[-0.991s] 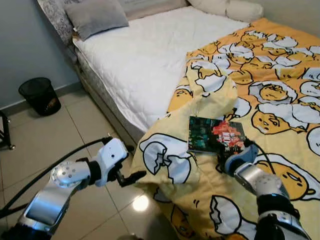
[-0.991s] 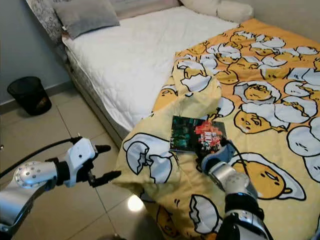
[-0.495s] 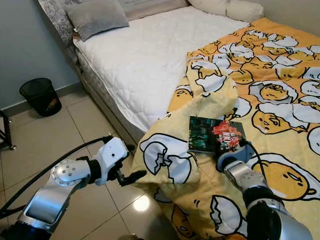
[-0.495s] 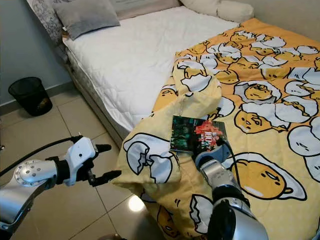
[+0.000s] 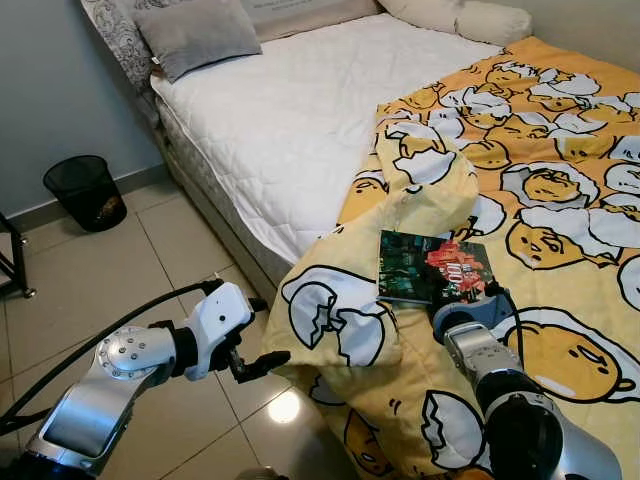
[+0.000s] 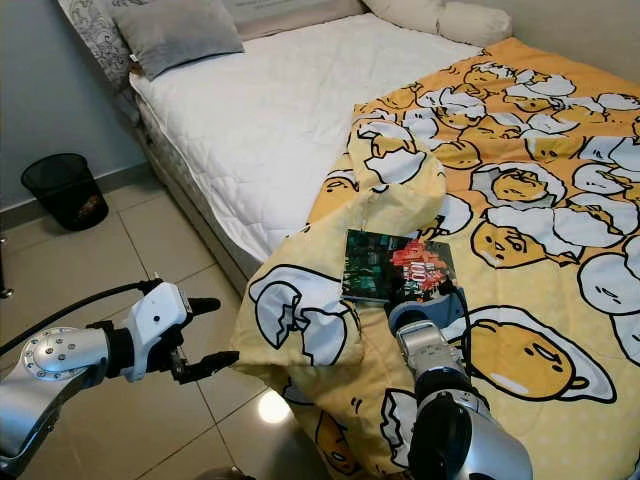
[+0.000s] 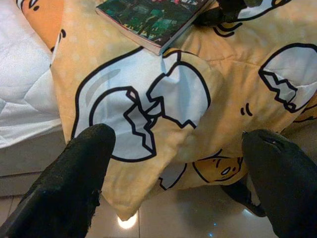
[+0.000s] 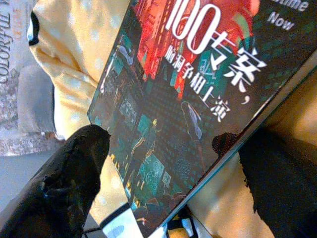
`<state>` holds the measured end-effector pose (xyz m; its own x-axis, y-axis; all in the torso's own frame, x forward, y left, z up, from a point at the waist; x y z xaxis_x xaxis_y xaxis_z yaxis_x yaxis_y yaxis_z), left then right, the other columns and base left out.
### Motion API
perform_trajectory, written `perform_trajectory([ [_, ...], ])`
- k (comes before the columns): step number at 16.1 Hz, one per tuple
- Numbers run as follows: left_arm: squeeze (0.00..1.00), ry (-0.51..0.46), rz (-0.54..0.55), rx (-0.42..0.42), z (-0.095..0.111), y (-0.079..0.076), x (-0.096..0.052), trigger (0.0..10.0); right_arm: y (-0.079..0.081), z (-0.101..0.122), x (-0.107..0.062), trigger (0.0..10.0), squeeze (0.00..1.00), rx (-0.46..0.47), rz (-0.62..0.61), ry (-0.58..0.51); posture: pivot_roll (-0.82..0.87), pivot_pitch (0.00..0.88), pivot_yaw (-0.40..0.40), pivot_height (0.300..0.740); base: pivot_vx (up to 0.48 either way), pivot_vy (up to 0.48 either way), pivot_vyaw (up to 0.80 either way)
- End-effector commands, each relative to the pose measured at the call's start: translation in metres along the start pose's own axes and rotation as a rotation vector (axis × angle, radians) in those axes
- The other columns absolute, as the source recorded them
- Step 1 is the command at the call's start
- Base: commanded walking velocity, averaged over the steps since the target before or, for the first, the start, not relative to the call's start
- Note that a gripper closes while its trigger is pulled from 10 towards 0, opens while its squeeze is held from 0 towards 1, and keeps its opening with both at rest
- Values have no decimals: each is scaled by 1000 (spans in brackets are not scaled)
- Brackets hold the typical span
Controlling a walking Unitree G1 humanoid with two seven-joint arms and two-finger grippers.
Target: Clean up the room
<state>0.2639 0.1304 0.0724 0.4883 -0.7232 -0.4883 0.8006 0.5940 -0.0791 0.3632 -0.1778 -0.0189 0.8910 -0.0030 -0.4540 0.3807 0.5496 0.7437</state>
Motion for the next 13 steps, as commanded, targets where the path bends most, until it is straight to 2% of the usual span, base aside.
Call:
perform_trajectory([
  [1,1000,1,13,4,1,3,-6,10000,15,6,3,10000,0,47,41,-45,56,0,51,740,0,0,0],
  [2,1000,4,18,1,0,3,-8,10000,21,12,4,10000,0,85,72,-79,68,0,49,740,0,0,0],
  [5,1000,9,29,-3,-2,4,-12,10000,38,27,6,10000,0,126,143,-141,84,0,45,740,0,0,0],
  [6,1000,9,33,-3,-1,5,-12,10000,40,29,6,9725,0,130,151,-147,84,0,45,740,0,0,0],
  [7,1000,7,39,-3,0,6,-14,10000,43,30,7,6902,0,119,151,-145,84,0,42,740,0,0,0],
  [9,1000,6,42,1,2,6,-15,10000,43,23,9,4431,0,68,119,-104,86,0,42,740,0,0,0],
  [11,1000,2,44,3,4,5,-15,10000,41,22,10,3098,0,52,90,-98,86,0,42,740,0,0,0],
  [12,1000,2,44,5,5,5,-15,10000,41,21,10,588,0,47,70,-98,86,0,42,740,0,0,0],
  [13,1000,3,45,6,5,4,-16,10000,41,21,11,0,0,53,62,-99,94,0,45,740,0,0,0],
])
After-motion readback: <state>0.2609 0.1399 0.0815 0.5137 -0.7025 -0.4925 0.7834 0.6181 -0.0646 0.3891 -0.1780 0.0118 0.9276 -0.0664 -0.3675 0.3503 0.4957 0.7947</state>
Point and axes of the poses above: a point about 5 cm out from each wrist's last joint towards the gripper, its own x axis pointing out of the wrist towards the gripper, its own z axis along the axis of the wrist's last joint, y = z × x, the point moved 6 cm from there along x, pointing out of the wrist towards the gripper, and after that the axes turned 14 degrees about -x, right-handed, at the moved point
